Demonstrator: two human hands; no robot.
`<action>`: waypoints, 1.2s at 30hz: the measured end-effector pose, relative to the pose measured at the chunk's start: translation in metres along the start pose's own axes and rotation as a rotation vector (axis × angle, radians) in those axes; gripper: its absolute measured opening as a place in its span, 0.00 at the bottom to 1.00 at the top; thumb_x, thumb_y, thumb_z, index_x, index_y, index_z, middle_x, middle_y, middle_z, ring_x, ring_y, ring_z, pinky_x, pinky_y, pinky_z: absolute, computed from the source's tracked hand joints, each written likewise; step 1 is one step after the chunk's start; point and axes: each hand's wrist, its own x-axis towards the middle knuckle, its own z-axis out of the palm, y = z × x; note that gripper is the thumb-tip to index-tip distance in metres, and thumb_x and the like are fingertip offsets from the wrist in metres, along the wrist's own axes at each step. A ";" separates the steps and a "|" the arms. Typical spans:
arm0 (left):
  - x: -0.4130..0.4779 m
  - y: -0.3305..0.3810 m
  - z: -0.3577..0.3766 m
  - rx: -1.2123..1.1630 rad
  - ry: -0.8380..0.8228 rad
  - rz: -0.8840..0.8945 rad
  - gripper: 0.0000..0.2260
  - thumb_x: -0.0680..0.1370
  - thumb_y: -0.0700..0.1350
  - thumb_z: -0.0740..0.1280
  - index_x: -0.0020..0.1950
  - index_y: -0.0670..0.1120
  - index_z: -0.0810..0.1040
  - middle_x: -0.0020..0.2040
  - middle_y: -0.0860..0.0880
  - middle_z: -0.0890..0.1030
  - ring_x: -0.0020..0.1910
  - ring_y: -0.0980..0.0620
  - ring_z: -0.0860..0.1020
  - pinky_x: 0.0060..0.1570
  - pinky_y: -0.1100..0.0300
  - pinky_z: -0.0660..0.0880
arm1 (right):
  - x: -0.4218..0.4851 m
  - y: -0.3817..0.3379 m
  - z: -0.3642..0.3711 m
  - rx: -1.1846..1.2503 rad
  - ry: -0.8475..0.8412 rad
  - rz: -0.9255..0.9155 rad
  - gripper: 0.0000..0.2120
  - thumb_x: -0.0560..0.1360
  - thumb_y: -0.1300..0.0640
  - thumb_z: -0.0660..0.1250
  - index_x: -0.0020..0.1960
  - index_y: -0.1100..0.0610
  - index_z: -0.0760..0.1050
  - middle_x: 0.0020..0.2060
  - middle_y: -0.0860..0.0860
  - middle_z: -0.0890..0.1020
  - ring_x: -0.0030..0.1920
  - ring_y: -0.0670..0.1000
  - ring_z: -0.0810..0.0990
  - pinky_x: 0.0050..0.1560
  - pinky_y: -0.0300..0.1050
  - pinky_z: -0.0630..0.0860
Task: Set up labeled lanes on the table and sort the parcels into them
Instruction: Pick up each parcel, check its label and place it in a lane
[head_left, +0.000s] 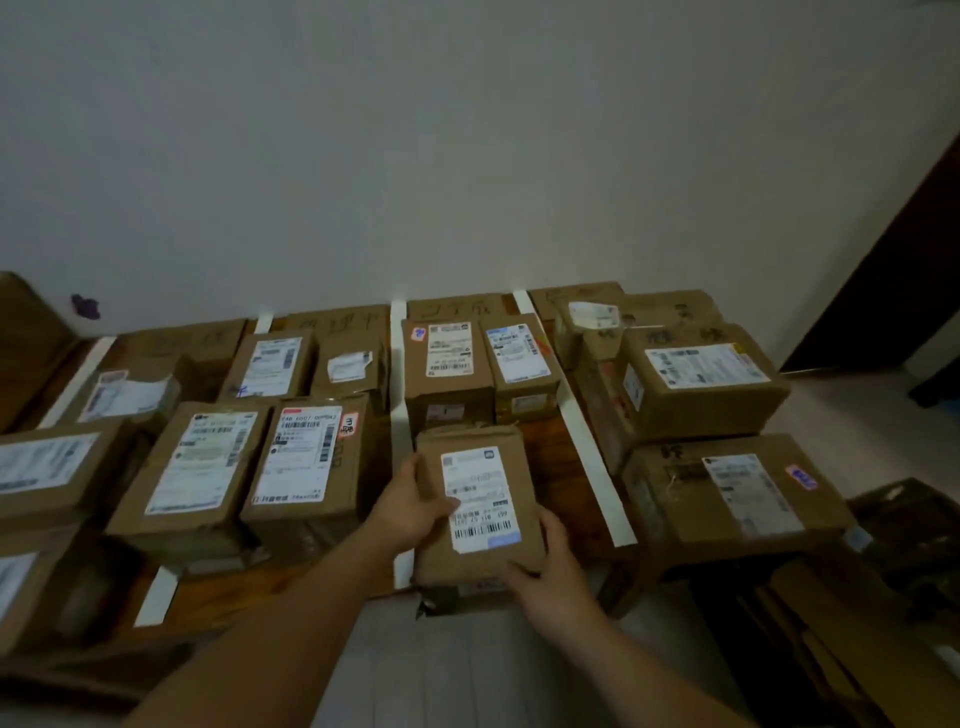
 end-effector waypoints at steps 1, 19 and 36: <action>-0.005 -0.002 -0.002 0.164 -0.050 0.076 0.32 0.72 0.43 0.73 0.72 0.51 0.62 0.71 0.49 0.66 0.69 0.49 0.69 0.65 0.54 0.70 | 0.000 0.002 0.001 -0.095 -0.047 -0.035 0.32 0.74 0.54 0.70 0.71 0.38 0.58 0.64 0.43 0.70 0.65 0.47 0.70 0.62 0.45 0.73; -0.016 0.021 -0.044 1.090 -0.053 0.325 0.37 0.75 0.58 0.65 0.78 0.55 0.47 0.79 0.51 0.45 0.77 0.47 0.40 0.74 0.47 0.42 | 0.039 -0.083 -0.006 -0.899 -0.117 -0.133 0.40 0.72 0.34 0.62 0.76 0.41 0.47 0.77 0.54 0.50 0.74 0.61 0.53 0.70 0.61 0.58; -0.150 -0.078 -0.424 0.970 0.358 0.034 0.32 0.77 0.62 0.60 0.77 0.56 0.51 0.79 0.51 0.46 0.77 0.47 0.43 0.73 0.42 0.47 | -0.043 -0.286 0.301 -1.019 -0.152 -0.589 0.33 0.75 0.38 0.61 0.75 0.49 0.59 0.73 0.55 0.62 0.72 0.59 0.62 0.69 0.55 0.65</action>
